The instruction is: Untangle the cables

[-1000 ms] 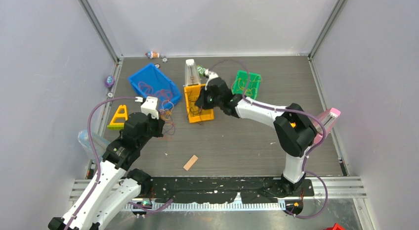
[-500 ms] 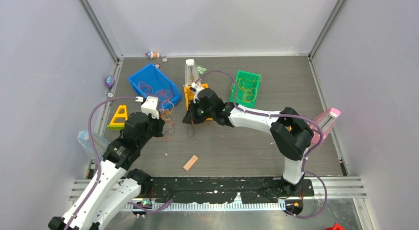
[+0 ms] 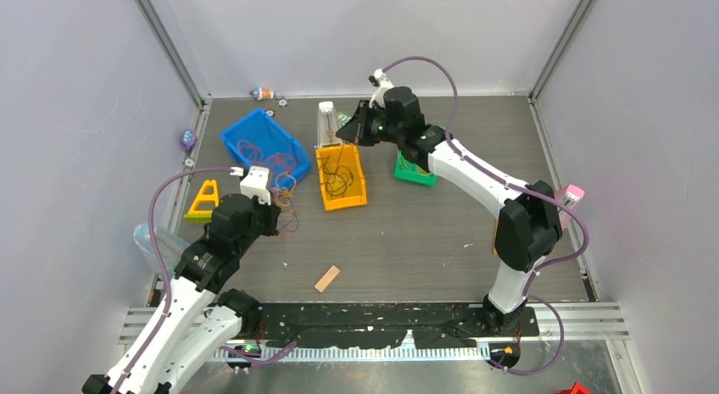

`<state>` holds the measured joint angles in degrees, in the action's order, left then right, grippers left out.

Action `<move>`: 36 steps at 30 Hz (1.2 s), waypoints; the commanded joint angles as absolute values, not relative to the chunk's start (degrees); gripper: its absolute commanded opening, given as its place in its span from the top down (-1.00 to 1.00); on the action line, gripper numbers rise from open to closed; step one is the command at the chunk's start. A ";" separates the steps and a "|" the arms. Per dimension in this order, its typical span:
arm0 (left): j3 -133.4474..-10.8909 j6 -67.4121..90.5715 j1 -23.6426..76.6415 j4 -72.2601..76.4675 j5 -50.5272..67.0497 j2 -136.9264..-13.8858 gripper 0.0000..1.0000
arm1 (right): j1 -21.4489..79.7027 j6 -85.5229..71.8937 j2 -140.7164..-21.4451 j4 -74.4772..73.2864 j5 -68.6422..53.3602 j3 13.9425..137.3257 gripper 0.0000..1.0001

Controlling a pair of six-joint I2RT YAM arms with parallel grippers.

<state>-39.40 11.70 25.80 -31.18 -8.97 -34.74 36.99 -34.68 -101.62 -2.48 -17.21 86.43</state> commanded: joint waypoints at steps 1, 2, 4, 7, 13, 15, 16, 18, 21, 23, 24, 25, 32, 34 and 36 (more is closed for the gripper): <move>-40.69 11.16 25.58 -30.52 -9.58 -34.33 1.00 | 35.81 -30.80 -101.01 -8.18 -18.05 92.01 0.89; -40.65 11.16 25.58 -30.58 -9.51 -34.30 1.00 | 35.41 -30.16 -100.77 -8.86 -17.41 92.35 0.89; -40.56 11.18 25.53 -30.46 -9.41 -34.42 1.00 | 35.20 -28.85 -100.54 -9.81 -16.07 92.94 0.89; -40.75 11.14 25.58 -30.41 -9.30 -34.70 1.00 | 34.89 -26.86 -101.14 -12.12 -14.67 94.45 0.89; -40.96 11.15 25.58 -30.32 -9.32 -35.02 1.00 | 33.19 -24.46 -101.28 -15.73 -13.34 99.67 0.89; -40.96 11.16 25.58 -30.29 -9.19 -35.17 1.00 | 33.06 -23.36 -101.88 -17.42 -12.87 102.50 0.89; -41.07 11.18 25.58 -30.32 -9.15 -35.31 1.00 | 33.01 -23.06 -102.05 -17.77 -12.72 102.89 0.89; -41.07 11.25 25.58 -30.35 -9.14 -35.42 1.00 | 33.06 -22.86 -102.18 -18.03 -12.79 103.00 0.89; -40.90 11.34 25.58 -30.20 -9.05 -35.40 1.00 | 33.20 -23.67 -102.38 -16.17 -14.11 100.24 0.89; -40.87 11.34 25.58 -30.23 -8.99 -35.50 1.00 | 33.48 -24.45 -102.50 -14.17 -14.38 97.70 0.89; -40.87 11.33 25.58 -30.20 -8.97 -35.56 1.00 | 33.62 -24.85 -102.82 -13.12 -14.60 97.06 0.89; -40.87 11.29 25.58 -30.19 -9.04 -35.69 1.00 | 33.87 -25.04 -103.13 -12.71 -14.77 96.07 0.89; -40.88 11.38 25.58 -30.31 -9.05 -35.88 1.00 | 36.52 -24.29 -107.96 -11.84 -14.03 96.03 0.89; -40.94 11.42 25.58 -30.46 -9.11 -35.81 1.00 | 36.82 -24.29 -109.33 -11.24 -13.98 95.38 0.89; -40.79 11.34 25.58 -30.54 -9.18 -35.62 1.00 | 37.03 -24.41 -110.77 -10.41 -13.79 94.42 0.89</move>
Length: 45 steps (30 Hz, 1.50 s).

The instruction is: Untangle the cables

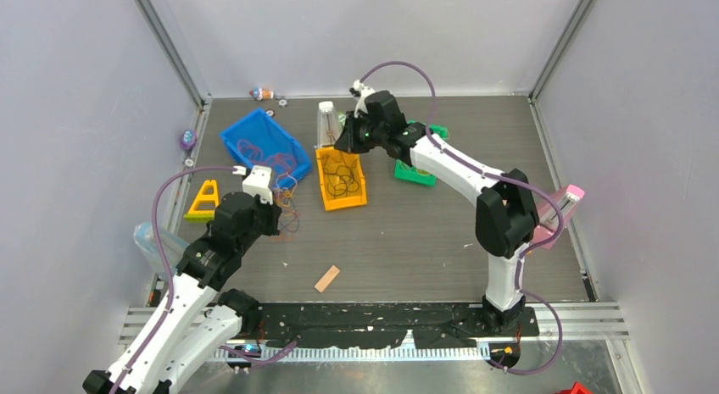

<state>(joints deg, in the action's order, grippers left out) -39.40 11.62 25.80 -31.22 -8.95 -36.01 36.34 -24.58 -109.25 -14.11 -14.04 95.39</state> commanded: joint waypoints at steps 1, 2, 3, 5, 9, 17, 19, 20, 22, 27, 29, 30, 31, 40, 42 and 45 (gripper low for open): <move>-40.71 11.34 25.58 -30.49 -9.27 -35.60 1.00 | 37.06 -24.29 -111.89 -10.12 -13.69 94.19 0.89; -40.74 11.34 25.58 -30.50 -9.31 -35.53 1.00 | 37.13 -24.19 -112.46 -10.02 -13.52 93.73 0.89; -40.70 11.29 25.55 -30.48 -9.32 -35.54 1.00 | 37.10 -24.06 -113.54 -9.93 -13.03 93.49 0.89; -40.76 11.32 25.58 -30.51 -9.08 -35.82 1.00 | 37.05 -23.81 -115.00 -9.98 -12.21 92.61 0.89; -40.71 11.42 25.57 -30.45 -8.56 -36.09 1.00 | 37.85 -22.76 -116.95 -9.87 -9.17 89.72 0.89; -40.90 11.51 25.58 -30.20 -6.69 -36.53 1.00 | 40.47 -19.46 -121.96 -14.54 -5.20 93.94 0.87; -41.15 11.48 25.58 -30.35 -5.09 -36.39 1.00 | 40.56 -19.06 -120.93 -15.02 -5.01 94.51 0.68; -41.28 11.51 25.58 -30.47 -4.43 -36.40 1.00 | 40.57 -18.61 -119.40 -15.14 -4.61 94.54 0.53; -41.52 11.66 25.58 -30.58 -3.57 -36.51 1.00 | 40.59 -17.68 -116.67 -15.76 -3.70 94.57 0.40; -41.66 12.39 25.64 -29.80 2.56 -37.78 1.00 | 40.47 -15.24 -107.41 -18.24 -2.68 93.32 -0.04; -41.23 11.66 25.58 -27.38 10.32 -38.29 1.00 | 40.49 -14.35 -101.55 -17.98 -3.23 90.46 -0.40; -40.75 12.44 25.58 -25.63 13.77 -38.52 1.00 | 40.50 -13.78 -100.21 -17.74 -3.23 87.59 -0.51; -40.24 13.61 25.64 -23.95 16.41 -38.82 1.00 | 40.47 -13.31 -96.66 -17.02 -3.15 85.72 -0.73; -38.95 20.15 35.67 -13.32 17.86 -47.92 1.00 | 37.56 -12.03 -69.94 -13.38 3.48 55.10 -0.91; -39.82 21.21 39.42 -10.59 17.67 -51.49 1.00 | 36.93 -12.99 -65.15 -12.53 4.96 49.38 -0.91; -42.48 23.15 43.24 -7.07 19.04 -57.25 1.00 | 36.34 -14.51 -59.61 -12.32 7.04 42.06 -0.91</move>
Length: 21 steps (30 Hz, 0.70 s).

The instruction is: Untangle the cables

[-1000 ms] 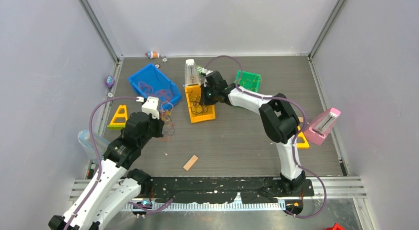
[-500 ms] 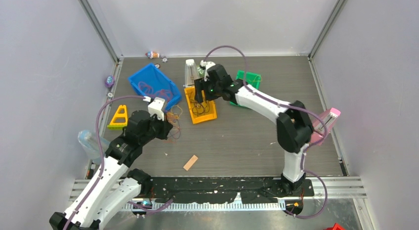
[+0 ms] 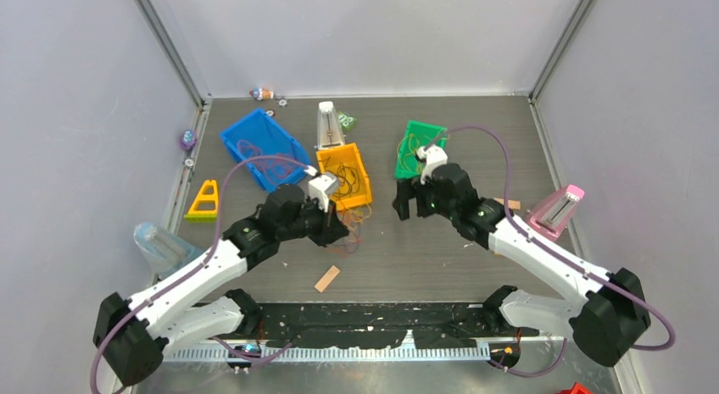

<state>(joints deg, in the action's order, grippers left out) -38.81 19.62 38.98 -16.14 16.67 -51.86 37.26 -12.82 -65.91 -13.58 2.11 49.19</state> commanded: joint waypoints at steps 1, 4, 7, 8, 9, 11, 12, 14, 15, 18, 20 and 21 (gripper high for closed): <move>-43.66 23.60 44.45 -6.17 19.98 -58.78 1.00 | 36.09 -15.43 -57.38 -12.35 7.72 40.98 -0.91; -46.69 24.42 45.92 -3.85 24.62 -62.01 0.92 | 35.73 -17.65 -54.17 -12.98 8.42 37.06 -0.91; -45.33 28.39 45.52 0.86 26.13 -62.61 0.73 | 35.63 -18.95 -52.29 -13.76 7.08 35.09 -0.91; -44.38 30.64 44.65 1.49 25.73 -62.98 0.60 | 35.66 -19.61 -52.03 -13.78 5.92 34.15 -0.91; -43.14 33.14 43.12 1.23 26.00 -63.65 0.41 | 35.68 -19.96 -51.72 -13.60 5.29 33.69 -0.91; -41.44 37.73 39.30 -0.53 27.69 -65.82 -0.26 | 35.68 -20.71 -51.54 -13.08 3.06 32.36 -0.91; -40.74 37.72 38.20 -2.41 27.84 -66.07 -0.62 | 35.68 -20.93 -51.58 -12.96 1.56 31.62 -0.91; -39.38 36.27 37.77 -5.57 23.74 -64.33 -0.96 | 35.68 -21.18 -51.81 -12.62 -1.23 30.70 -0.92; -38.54 35.70 37.71 -6.09 21.90 -62.99 -0.99 | 35.73 -21.18 -52.01 -12.69 -2.02 30.30 -0.94; -37.74 33.51 37.73 -9.38 17.56 -60.98 -0.93 | 36.78 -20.74 -54.08 -12.39 -4.47 30.13 -0.91; -38.33 31.63 37.74 -11.67 16.90 -61.76 -0.81 | 38.09 -20.30 -56.06 -11.41 -5.46 30.27 -0.77; -38.48 31.10 37.72 -12.06 17.26 -62.52 -0.74 | 38.60 -20.19 -56.90 -11.16 -5.74 30.75 -0.73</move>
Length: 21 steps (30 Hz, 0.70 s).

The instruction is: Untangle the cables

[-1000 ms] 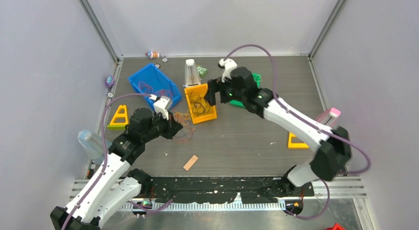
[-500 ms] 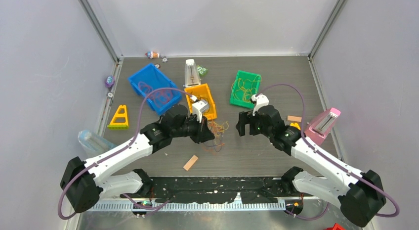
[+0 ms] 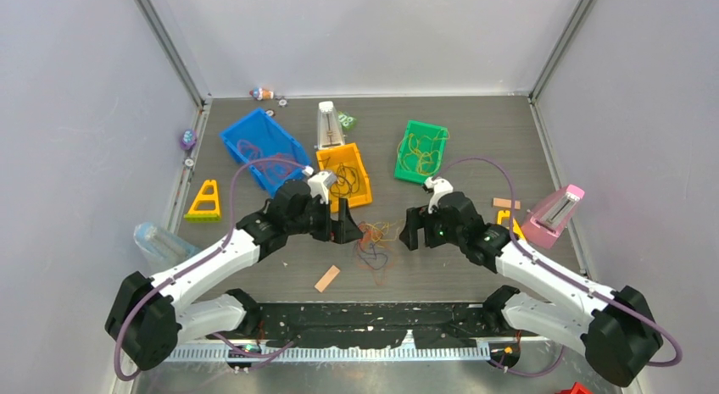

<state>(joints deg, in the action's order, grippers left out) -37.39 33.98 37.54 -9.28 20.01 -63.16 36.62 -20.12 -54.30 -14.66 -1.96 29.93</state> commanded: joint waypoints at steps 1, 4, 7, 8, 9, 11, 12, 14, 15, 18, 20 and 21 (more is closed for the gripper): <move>-38.45 30.80 37.83 -12.05 17.85 -63.50 -0.67 | 39.75 -20.16 -58.76 -10.81 -5.64 31.06 -0.67; -38.30 30.34 38.82 -10.80 17.69 -66.31 -0.56 | 42.45 -20.19 -63.48 -10.28 -2.76 32.93 -0.61; -38.17 30.05 39.54 -9.08 15.65 -69.21 -0.47 | 44.19 -20.83 -66.71 -8.33 -1.38 34.00 -0.55; -38.15 30.04 39.55 -8.21 15.52 -70.06 -0.46 | 44.45 -21.51 -68.07 -7.77 -0.67 34.32 -0.54; -38.14 30.22 39.63 -7.22 15.29 -70.85 -0.44 | 44.50 -22.09 -68.66 -6.89 -0.42 34.48 -0.53; -38.10 30.45 39.69 -5.49 14.36 -72.32 -0.41 | 44.65 -24.32 -69.92 -4.90 3.34 34.26 -0.56; -38.08 30.58 39.79 -4.51 13.64 -72.98 -0.40 | 44.65 -26.67 -70.26 -3.95 5.54 33.96 -0.61; -37.55 30.70 40.51 -1.65 11.36 -73.82 -0.40 | 44.65 -30.29 -70.43 1.91 7.58 32.68 -0.63; -36.83 30.64 41.09 0.27 9.91 -74.03 -0.40 | 44.65 -32.69 -70.67 3.37 8.49 31.77 -0.62; -34.80 32.00 41.99 6.57 7.04 -75.16 -0.38 | 44.63 -36.86 -72.16 9.36 10.42 30.32 -0.51; -33.71 33.13 42.18 10.47 5.89 -76.93 -0.34 | 44.60 -38.77 -74.44 10.71 11.68 30.58 -0.44; -33.33 33.62 42.19 11.86 5.86 -77.88 -0.33 | 44.64 -39.12 -76.07 11.24 11.97 30.93 -0.41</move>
